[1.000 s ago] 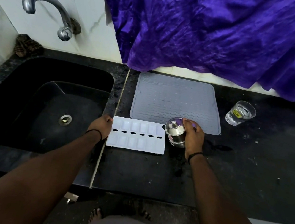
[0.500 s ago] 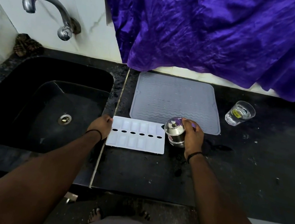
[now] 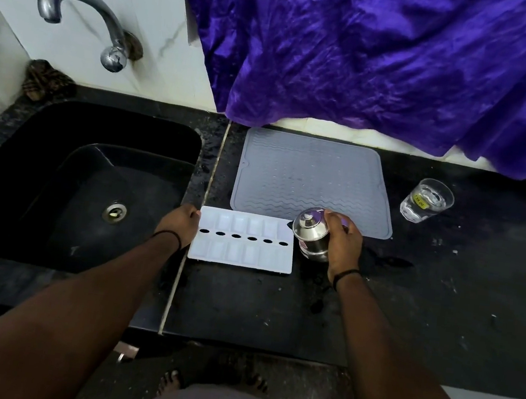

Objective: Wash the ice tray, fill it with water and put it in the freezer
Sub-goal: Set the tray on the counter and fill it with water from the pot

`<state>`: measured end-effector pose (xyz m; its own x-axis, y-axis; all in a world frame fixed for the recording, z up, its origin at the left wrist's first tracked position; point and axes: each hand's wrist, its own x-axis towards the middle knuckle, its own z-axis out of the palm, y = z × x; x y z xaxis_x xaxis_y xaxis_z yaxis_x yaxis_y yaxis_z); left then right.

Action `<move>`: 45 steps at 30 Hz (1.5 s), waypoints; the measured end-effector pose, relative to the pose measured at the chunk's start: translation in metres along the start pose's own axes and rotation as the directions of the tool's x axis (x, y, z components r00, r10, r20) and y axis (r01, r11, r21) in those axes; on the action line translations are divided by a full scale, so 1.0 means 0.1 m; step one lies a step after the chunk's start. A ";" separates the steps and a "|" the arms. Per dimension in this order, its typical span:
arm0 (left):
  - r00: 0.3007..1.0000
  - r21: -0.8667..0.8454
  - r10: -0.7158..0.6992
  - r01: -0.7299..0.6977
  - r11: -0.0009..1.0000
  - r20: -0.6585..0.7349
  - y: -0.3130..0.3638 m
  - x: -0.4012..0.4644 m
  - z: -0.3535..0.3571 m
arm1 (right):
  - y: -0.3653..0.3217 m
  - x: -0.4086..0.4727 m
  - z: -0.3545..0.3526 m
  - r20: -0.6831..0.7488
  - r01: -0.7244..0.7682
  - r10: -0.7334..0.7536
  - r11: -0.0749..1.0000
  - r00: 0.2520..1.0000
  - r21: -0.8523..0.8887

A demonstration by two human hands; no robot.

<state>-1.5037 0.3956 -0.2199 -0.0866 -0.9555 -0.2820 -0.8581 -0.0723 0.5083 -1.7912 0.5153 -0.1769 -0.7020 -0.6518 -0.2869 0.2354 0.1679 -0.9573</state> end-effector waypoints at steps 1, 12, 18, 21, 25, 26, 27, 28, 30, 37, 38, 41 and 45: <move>1.000 0.002 0.001 -0.001 1.000 0.001 0.00 0.00 0.00 | 0.00 0.00 0.00 0.001 0.001 -0.001 1.000 1.000 0.002; 1.000 0.011 -0.005 0.005 1.000 -0.003 0.01 -0.01 0.00 | 0.02 0.00 0.00 -0.004 0.001 -0.001 1.000 1.000 -0.018; 1.000 0.021 -0.004 0.004 1.000 -0.001 0.01 -0.01 -0.01 | -0.01 0.00 0.03 -0.021 0.000 0.000 0.999 1.000 -0.040; 1.000 0.022 -0.002 0.002 1.000 0.000 0.01 -0.01 -0.01 | -0.02 -0.02 0.04 -0.017 0.005 -0.006 0.999 1.000 -0.046; 1.000 0.029 0.001 -0.001 1.000 -0.001 0.01 -0.01 -0.01 | -0.02 -0.03 0.04 -0.025 0.005 -0.006 0.999 1.000 -0.036; 1.000 0.032 0.003 -0.003 0.999 -0.001 0.01 -0.01 -0.01 | -0.03 -0.03 0.04 -0.027 0.007 -0.008 0.999 1.000 -0.033; 1.000 0.033 0.004 -0.004 0.999 -0.001 0.01 -0.01 -0.01 | -0.03 -0.03 0.04 -0.029 0.009 -0.010 0.999 1.000 -0.031; 1.000 0.033 0.004 -0.004 0.999 -0.001 0.01 -0.01 -0.01 | -0.04 -0.04 0.05 -0.031 0.011 -0.012 0.999 0.999 -0.033; 1.000 0.033 0.005 -0.005 0.999 -0.002 0.01 -0.01 -0.01 | -0.05 -0.04 0.05 -0.037 0.011 -0.013 0.999 0.999 -0.040; 1.000 0.027 -0.002 0.002 1.000 -0.005 0.01 -0.02 -0.01 | -0.07 -0.06 0.05 -0.046 0.015 -0.019 0.997 0.999 -0.080; 1.000 0.027 0.001 0.000 1.000 -0.003 0.01 -0.02 -0.01 | -0.08 -0.06 0.05 -0.045 0.015 -0.019 0.997 0.999 -0.079; 1.000 0.023 0.004 -0.004 1.000 0.001 0.01 -0.02 -0.01 | -0.08 -0.07 0.04 -0.038 0.017 -0.020 0.998 0.999 -0.064; 1.000 0.016 0.011 -0.011 1.000 0.000 0.00 -0.01 -0.02 | -0.09 -0.08 0.01 -0.026 0.006 -0.006 1.000 1.000 -0.008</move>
<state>-1.5024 0.3964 -0.2181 -0.0960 -0.9564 -0.2759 -0.8648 -0.0571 0.4988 -1.7868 0.5182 -0.1655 -0.7207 -0.6333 -0.2820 0.2262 0.1696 -0.9592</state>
